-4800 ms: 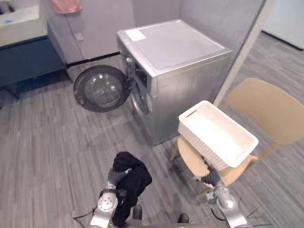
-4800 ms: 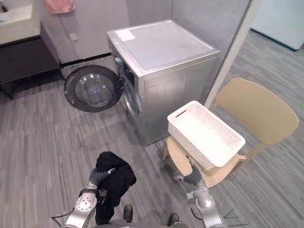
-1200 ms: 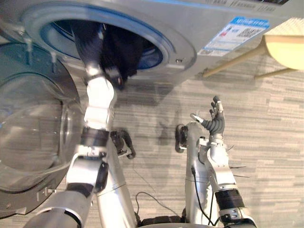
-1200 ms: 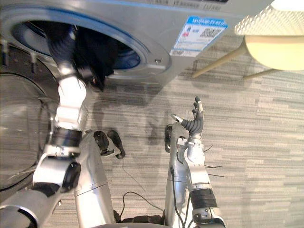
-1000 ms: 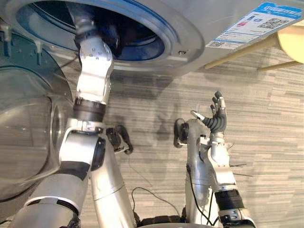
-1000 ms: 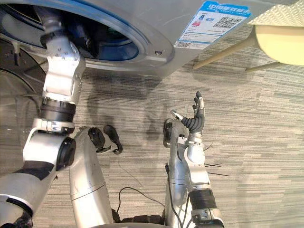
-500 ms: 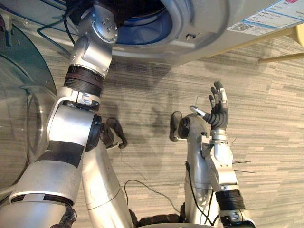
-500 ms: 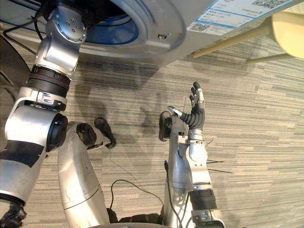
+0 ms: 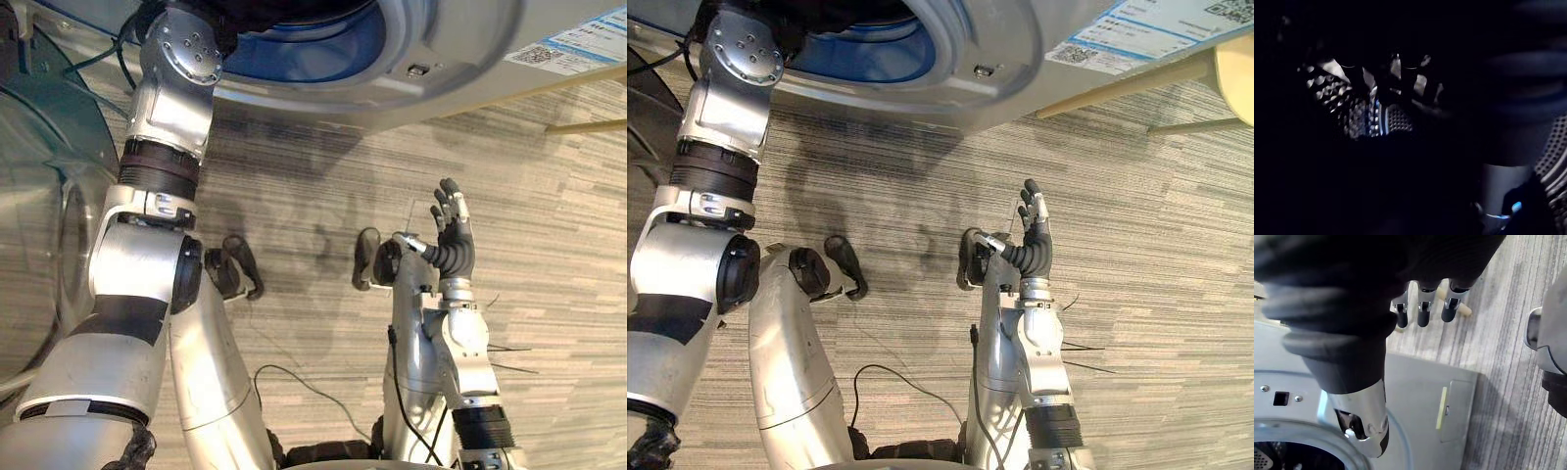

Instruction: Pick up the laundry basket with both hands and put the clothes into the washing machine.

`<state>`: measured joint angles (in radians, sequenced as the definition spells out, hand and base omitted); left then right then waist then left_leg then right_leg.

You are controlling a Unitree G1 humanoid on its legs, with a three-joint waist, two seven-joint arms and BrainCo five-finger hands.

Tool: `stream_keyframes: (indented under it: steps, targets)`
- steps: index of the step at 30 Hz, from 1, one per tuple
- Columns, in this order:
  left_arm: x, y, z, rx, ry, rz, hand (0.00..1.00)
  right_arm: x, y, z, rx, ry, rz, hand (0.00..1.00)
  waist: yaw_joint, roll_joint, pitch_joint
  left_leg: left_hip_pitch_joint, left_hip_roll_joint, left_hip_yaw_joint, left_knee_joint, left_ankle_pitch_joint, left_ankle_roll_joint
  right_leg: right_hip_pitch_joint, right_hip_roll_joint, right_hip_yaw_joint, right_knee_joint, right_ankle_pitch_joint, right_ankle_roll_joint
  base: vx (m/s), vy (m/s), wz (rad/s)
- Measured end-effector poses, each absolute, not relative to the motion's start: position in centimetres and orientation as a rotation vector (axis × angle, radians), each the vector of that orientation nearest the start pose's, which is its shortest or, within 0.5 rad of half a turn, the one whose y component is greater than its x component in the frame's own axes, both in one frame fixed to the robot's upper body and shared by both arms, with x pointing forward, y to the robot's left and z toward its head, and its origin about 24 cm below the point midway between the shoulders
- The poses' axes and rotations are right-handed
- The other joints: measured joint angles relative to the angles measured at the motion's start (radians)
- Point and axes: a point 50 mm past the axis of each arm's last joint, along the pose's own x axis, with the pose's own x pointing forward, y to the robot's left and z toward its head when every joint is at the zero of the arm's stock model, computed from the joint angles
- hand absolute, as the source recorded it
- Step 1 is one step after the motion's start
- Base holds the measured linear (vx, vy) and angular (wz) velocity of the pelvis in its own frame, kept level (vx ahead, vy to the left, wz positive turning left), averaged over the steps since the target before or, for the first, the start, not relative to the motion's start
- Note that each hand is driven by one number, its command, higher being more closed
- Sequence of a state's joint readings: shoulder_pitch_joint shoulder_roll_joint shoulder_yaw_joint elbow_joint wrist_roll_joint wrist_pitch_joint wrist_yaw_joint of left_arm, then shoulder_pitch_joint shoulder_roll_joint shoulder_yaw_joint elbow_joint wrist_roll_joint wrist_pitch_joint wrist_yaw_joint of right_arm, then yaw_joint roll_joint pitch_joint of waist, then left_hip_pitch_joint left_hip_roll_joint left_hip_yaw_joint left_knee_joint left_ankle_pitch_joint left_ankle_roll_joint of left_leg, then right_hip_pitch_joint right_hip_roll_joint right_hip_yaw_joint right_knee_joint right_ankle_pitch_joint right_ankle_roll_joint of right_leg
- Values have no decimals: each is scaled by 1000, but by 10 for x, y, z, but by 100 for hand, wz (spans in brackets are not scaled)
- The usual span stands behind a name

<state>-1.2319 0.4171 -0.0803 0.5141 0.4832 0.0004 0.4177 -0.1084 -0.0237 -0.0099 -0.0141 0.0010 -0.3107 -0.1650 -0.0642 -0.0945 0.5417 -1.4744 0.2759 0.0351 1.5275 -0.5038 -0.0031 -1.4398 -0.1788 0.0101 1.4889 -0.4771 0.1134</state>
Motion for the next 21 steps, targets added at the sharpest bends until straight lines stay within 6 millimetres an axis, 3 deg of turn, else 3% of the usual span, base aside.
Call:
stream_keyframes:
  steps: [5, 6, 7, 8, 11, 14, 15, 21]
  targets:
    - [367, 140, 254, 590, -712, 353, 0, 262, -157, 84, -12, -359, -163, 0, 33, 5, -18, 227, -24, -5, -160, 32, -30, 242, -19, -51, -138, -6, -16, 60, -73, 26]
    - [360, 135, 194, 513, -561, 286, 0, 256, -160, 64, -41, -269, -177, 0, 34, 10, -105, 277, -40, -3, -247, 61, -44, 298, -33, -76, -207, 1, -27, 99, -84, 32]
    - [357, 135, 185, 497, -536, 275, 0, 255, -161, 61, -47, -254, -181, 0, 35, 11, -113, 293, -42, -3, -262, 65, -45, 314, -34, -81, -219, 1, -28, 119, -87, 33]
    - [350, 133, 160, 462, -474, 253, 0, 254, -163, 53, -52, -216, -192, 0, 41, 12, -117, 350, -48, -4, -299, 72, -52, 373, -35, -91, -252, 2, -30, 132, -76, 16]
    - [314, 128, 72, 331, -198, 168, 0, 242, -169, 17, -111, -42, -203, 0, 57, 19, -145, 576, -58, 4, -454, 100, -76, 605, -38, -137, -394, 9, -40, 181, -99, 21]
    - [276, 129, 18, 235, -7, 123, 0, 221, -175, -19, -134, 134, -213, 0, 76, 22, -189, 775, -84, 24, -624, 144, -88, 803, -53, -176, -536, 29, -42, 182, -51, 31]
    - [269, 130, 10, 216, 26, 120, 0, 216, -176, -26, -137, 169, -214, 0, 81, 25, -205, 806, -85, 28, -657, 152, -88, 834, -51, -183, -566, 36, -41, 169, -41, 14]
    - [206, 155, -79, 123, 436, 153, 0, 180, -181, -88, -142, 492, -209, 0, 83, 58, -323, 1083, -106, 78, -1003, 275, -92, 1104, -28, -235, -909, 164, -28, 132, 1, 2]
